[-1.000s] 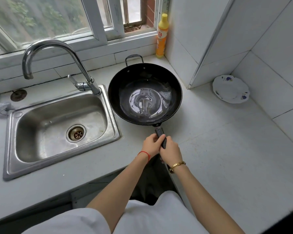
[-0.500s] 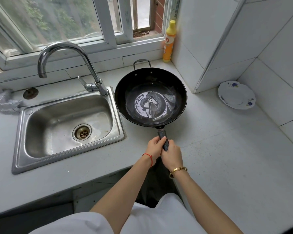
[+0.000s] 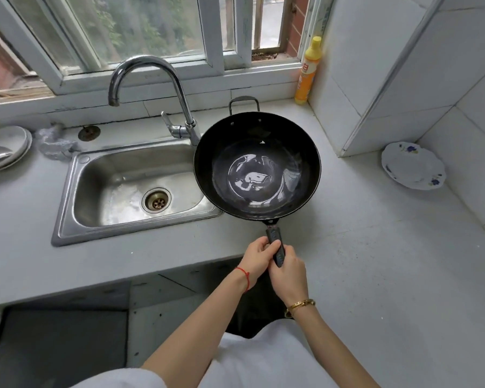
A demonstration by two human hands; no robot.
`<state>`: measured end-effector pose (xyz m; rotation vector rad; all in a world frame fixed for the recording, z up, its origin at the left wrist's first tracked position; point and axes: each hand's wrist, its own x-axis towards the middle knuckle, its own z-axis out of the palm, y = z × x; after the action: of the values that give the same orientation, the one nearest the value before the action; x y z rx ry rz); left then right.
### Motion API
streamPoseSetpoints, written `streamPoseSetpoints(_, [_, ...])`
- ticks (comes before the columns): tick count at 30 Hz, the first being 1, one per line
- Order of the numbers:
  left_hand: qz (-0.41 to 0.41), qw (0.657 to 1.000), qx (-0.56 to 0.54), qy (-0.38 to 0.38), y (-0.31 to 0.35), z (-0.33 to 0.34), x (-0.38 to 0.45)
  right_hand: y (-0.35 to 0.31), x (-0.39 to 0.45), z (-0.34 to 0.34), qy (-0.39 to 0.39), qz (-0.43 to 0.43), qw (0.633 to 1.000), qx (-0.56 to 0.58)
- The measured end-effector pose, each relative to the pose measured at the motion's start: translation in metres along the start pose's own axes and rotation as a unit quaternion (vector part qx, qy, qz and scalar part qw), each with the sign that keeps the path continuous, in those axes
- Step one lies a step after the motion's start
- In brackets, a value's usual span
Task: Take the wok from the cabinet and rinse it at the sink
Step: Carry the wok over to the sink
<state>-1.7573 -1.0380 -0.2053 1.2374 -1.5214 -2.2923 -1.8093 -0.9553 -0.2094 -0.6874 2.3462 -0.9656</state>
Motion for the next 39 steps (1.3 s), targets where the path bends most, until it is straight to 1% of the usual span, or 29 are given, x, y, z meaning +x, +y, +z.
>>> streamPoseSetpoints(7, [0.023, 1.0, 0.007, 0.009, -0.014, -0.03, -0.03, -0.008, -0.029, 0.021, -0.008, -0.023, 1.0, 0.006])
streamPoseSetpoints(12, [0.03, 1.0, 0.003, 0.005, -0.021, -0.064, -0.049, -0.025, -0.053, 0.044, -0.021, -0.041, 0.999, 0.007])
streamPoseSetpoints(20, [0.028, 0.999, 0.008, -0.013, -0.031, -0.136, -0.08, -0.06, -0.093, 0.101, -0.028, -0.033, 0.999, 0.025])
streamPoseSetpoints(27, [0.028, 0.999, 0.017, -0.015, -0.039, -0.2, -0.099, -0.091, -0.116, 0.157, -0.014, -0.024, 0.999, 0.02])
streamPoseSetpoints(34, [0.024, 0.999, 0.039, 0.004, -0.04, -0.247, -0.109, -0.12, -0.127, 0.197, -0.021, -0.032, 0.999, 0.007])
streamPoseSetpoints(39, [0.027, 0.999, 0.016, 0.023, -0.036, -0.274, -0.109, -0.14, -0.122, 0.219, -0.037, -0.031, 0.999, -0.005])
